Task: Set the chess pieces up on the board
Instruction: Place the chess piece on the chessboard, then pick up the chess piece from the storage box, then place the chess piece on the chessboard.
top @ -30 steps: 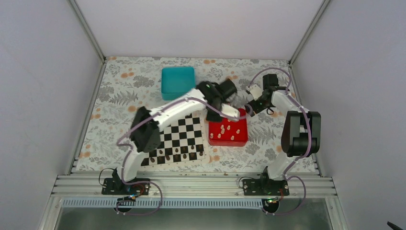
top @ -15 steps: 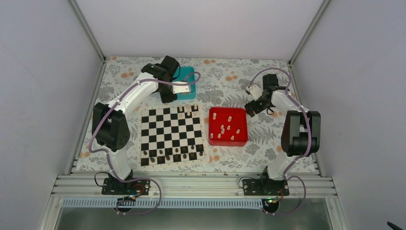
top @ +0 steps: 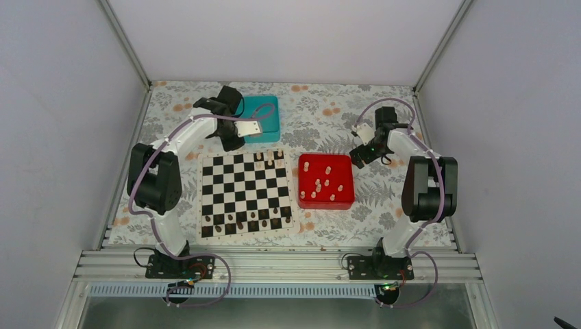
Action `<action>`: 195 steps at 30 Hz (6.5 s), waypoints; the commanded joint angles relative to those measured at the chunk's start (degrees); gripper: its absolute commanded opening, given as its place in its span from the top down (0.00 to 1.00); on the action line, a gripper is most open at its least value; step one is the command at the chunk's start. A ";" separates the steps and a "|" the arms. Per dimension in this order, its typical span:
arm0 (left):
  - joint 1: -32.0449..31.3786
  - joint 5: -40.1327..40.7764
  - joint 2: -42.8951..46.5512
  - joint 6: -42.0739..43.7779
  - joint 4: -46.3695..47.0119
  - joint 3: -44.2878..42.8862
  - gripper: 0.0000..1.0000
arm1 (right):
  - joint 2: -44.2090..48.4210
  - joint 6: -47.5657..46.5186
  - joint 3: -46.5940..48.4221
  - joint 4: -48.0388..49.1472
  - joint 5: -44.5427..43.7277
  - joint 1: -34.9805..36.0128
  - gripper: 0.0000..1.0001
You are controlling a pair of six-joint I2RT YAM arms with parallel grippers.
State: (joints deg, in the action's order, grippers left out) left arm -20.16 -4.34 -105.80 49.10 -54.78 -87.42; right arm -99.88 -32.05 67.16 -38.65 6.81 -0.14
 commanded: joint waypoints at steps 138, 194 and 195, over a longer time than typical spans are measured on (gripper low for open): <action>-28.21 3.38 -33.90 -0.60 -11.61 -39.68 0.66 | -1.32 -0.28 1.20 -1.05 1.98 -1.95 0.00; -7.12 4.83 -0.83 -0.42 -1.94 -5.92 0.93 | -2.25 0.19 1.92 -2.12 1.10 -1.09 0.00; -6.49 4.42 -0.81 -0.29 -1.37 -5.26 0.93 | -2.32 0.23 1.98 -2.19 1.10 -1.08 0.00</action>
State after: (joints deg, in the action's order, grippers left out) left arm -28.97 2.50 -107.90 47.79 -60.36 -95.20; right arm -100.95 -32.03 67.77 -40.45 8.14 -1.56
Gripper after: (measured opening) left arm 0.144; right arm 0.995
